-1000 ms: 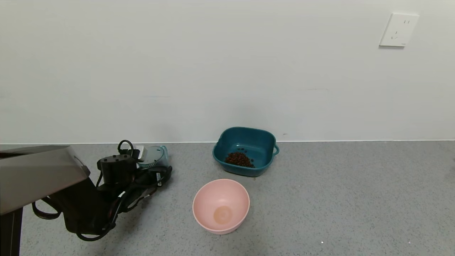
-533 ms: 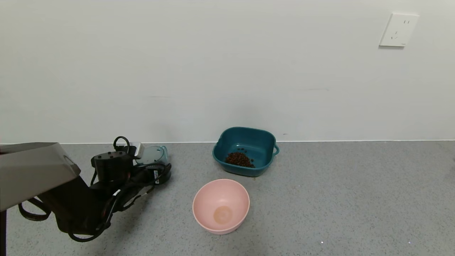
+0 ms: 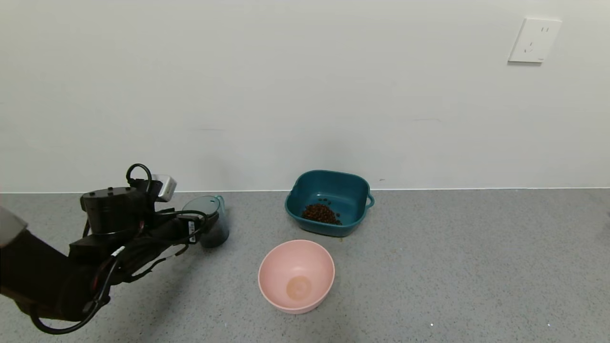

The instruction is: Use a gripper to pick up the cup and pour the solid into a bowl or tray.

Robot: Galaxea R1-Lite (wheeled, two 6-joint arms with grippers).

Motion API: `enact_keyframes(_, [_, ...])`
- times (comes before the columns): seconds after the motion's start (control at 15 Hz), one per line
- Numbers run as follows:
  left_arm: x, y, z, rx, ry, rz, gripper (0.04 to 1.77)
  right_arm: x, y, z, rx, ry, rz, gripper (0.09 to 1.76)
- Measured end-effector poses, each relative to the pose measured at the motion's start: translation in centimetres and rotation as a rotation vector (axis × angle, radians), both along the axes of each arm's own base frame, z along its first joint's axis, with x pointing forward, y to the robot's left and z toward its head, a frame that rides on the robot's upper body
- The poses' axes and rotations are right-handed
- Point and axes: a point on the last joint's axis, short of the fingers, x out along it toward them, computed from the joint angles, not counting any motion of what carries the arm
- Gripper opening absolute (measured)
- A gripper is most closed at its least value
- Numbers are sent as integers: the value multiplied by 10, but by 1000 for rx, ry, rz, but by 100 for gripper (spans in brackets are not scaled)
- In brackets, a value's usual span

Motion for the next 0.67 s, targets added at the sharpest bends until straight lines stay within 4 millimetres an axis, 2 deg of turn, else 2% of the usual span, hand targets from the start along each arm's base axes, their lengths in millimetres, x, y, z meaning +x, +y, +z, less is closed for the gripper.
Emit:
enact_keyframes(0.27, [-38, 3, 55, 1, 7, -17, 170, 0, 0, 0, 0, 0, 0, 171])
enact_keyframes(0.47, [-81, 4, 107, -7, 8, -52, 170, 0, 0, 0, 0, 0, 0, 171])
enact_keyframes(0.67, [-129, 5, 146, -12, -38, -78, 171, 0, 0, 0, 0, 0, 0, 171])
